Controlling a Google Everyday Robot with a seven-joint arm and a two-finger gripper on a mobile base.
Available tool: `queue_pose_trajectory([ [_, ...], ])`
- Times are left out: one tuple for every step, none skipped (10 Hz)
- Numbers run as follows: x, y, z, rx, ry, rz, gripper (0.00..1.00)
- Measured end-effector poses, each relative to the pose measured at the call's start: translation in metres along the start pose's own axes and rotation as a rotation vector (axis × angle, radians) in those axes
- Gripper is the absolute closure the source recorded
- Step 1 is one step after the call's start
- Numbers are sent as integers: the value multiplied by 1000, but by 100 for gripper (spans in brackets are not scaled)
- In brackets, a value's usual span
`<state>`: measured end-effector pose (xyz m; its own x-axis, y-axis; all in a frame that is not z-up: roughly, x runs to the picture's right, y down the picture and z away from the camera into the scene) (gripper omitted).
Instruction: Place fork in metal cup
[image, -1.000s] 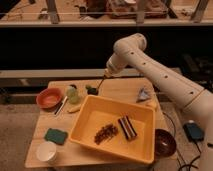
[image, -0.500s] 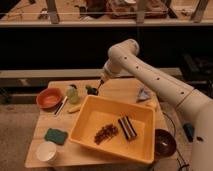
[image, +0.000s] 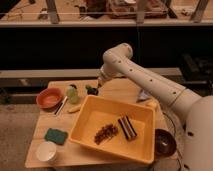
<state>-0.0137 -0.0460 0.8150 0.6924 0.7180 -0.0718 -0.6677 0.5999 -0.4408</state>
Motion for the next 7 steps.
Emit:
queue_pose_trajectory([
  [-3,4,4,-1,7,-4,72],
  [-5,6,7,-4,12,-3,62],
  [-7,8,9,-10,14,3,52],
  [-7,8,9,-10,14,4,49],
  [-7,8,9,-10,14,4,49],
  [-6,8,9,-10,14,5,49],
  [-6,8,9,-10,14,4,49],
])
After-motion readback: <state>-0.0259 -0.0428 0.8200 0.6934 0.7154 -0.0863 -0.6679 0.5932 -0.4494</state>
